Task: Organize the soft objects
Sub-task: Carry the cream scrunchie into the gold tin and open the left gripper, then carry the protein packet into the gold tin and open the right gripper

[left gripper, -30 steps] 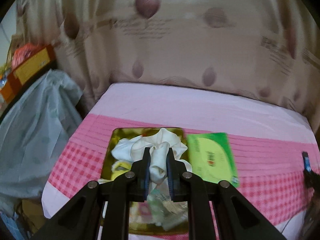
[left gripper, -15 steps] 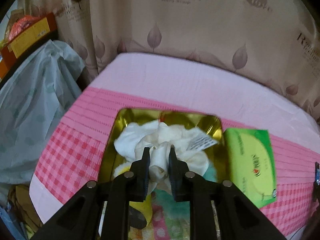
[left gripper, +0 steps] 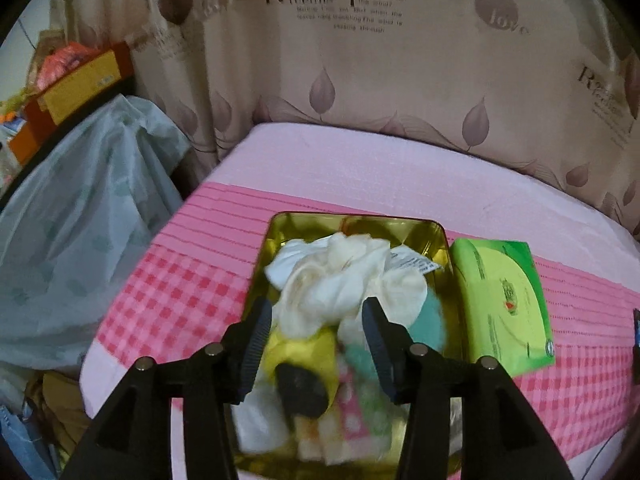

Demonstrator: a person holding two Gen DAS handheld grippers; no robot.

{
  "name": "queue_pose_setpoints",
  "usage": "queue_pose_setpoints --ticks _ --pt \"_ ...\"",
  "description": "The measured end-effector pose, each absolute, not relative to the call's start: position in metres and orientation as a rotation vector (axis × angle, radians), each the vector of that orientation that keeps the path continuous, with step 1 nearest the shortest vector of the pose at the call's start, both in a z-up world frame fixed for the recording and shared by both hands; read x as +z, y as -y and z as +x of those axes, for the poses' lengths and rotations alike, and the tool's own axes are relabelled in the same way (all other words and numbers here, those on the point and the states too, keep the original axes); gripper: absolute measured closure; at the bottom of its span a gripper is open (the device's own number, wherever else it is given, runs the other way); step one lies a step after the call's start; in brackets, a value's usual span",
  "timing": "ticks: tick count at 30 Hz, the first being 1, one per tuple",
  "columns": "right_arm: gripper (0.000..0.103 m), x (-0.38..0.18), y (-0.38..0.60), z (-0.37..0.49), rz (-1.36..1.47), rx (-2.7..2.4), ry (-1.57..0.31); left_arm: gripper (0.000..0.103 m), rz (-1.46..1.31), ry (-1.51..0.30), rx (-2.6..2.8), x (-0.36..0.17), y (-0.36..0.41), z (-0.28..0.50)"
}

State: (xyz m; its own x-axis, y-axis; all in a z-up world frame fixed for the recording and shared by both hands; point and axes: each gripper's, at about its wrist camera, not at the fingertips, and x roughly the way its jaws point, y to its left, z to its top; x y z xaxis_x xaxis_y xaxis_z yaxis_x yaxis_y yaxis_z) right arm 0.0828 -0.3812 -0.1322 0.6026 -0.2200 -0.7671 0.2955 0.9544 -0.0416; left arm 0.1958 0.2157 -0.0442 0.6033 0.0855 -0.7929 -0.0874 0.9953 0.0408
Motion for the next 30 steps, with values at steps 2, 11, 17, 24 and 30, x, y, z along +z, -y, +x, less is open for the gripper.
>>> queue_pose_setpoints --ticks 2,11,17,24,30 --pt "0.065 -0.132 0.379 0.081 0.084 -0.301 -0.876 0.055 0.005 -0.9 0.106 -0.04 -0.218 0.181" --pt "0.068 -0.129 0.345 0.065 0.072 -0.262 -0.88 0.054 0.072 -0.853 0.261 -0.042 -0.233 0.128" --pt "0.069 -0.12 0.301 0.055 0.047 -0.182 -0.878 0.054 0.003 -0.838 0.29 -0.039 -0.256 0.109" --pt "0.069 -0.091 0.218 0.054 -0.023 0.001 -0.839 0.054 -0.039 -0.848 0.27 -0.04 -0.267 0.099" --pt "0.069 -0.064 0.123 0.069 -0.091 0.208 -0.806 0.054 -0.055 -0.854 0.244 -0.042 -0.269 0.099"
